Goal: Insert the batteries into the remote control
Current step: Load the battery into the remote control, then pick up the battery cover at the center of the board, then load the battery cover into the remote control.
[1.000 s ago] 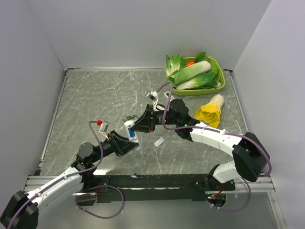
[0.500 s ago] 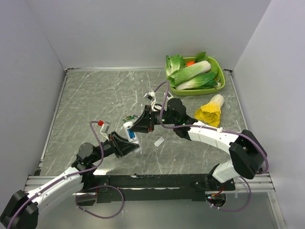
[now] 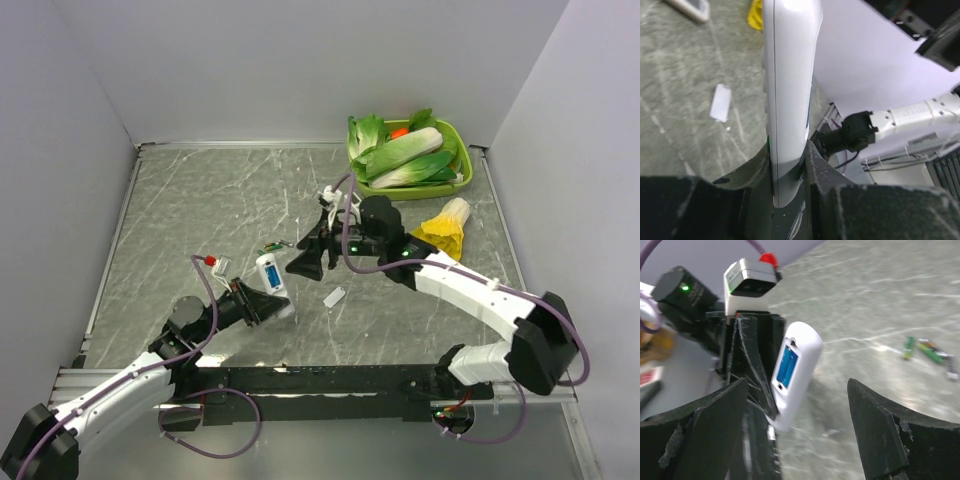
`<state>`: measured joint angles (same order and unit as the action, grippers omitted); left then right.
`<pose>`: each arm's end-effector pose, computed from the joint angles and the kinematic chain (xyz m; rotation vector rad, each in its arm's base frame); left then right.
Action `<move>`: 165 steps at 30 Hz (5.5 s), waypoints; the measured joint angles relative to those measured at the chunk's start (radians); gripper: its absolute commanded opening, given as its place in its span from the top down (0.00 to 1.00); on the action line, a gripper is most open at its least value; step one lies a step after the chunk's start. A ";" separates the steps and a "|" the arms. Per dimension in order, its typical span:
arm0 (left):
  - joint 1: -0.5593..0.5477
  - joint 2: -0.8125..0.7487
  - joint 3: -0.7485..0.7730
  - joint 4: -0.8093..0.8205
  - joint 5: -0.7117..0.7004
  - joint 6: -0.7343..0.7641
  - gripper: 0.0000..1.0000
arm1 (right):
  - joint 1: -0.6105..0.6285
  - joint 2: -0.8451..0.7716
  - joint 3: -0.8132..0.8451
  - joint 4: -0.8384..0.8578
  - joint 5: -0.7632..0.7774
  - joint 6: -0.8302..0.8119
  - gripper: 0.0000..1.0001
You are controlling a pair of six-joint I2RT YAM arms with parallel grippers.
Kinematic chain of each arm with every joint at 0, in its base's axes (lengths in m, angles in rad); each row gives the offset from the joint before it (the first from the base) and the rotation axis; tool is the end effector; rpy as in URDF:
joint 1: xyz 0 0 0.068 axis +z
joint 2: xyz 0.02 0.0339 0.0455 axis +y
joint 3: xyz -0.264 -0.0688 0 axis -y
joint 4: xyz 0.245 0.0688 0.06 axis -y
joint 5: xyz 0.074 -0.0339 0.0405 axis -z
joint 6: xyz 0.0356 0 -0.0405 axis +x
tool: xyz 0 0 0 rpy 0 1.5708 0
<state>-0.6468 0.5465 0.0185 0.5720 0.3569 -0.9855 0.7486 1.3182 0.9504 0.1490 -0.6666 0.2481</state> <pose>0.1071 -0.0964 0.1838 0.0297 1.7532 -1.5247 0.2076 0.2229 0.3149 -0.9647 1.6806 1.2836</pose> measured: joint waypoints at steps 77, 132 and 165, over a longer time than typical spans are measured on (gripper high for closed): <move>0.000 -0.210 0.000 -0.379 -0.241 -0.022 0.99 | 0.117 0.545 0.267 -0.965 0.987 1.064 0.70; 0.000 0.066 0.000 0.077 -0.049 -0.027 0.99 | 0.584 0.011 -0.163 0.483 1.202 -0.375 0.96; 0.000 0.019 0.000 0.074 -0.067 -0.053 0.99 | 0.608 0.084 -0.132 0.537 1.254 -0.365 0.97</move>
<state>-0.6468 0.5659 0.0185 0.6464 0.2901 -1.0389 1.3571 1.4021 0.8185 0.6865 0.5869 -0.1173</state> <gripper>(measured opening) 0.276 0.375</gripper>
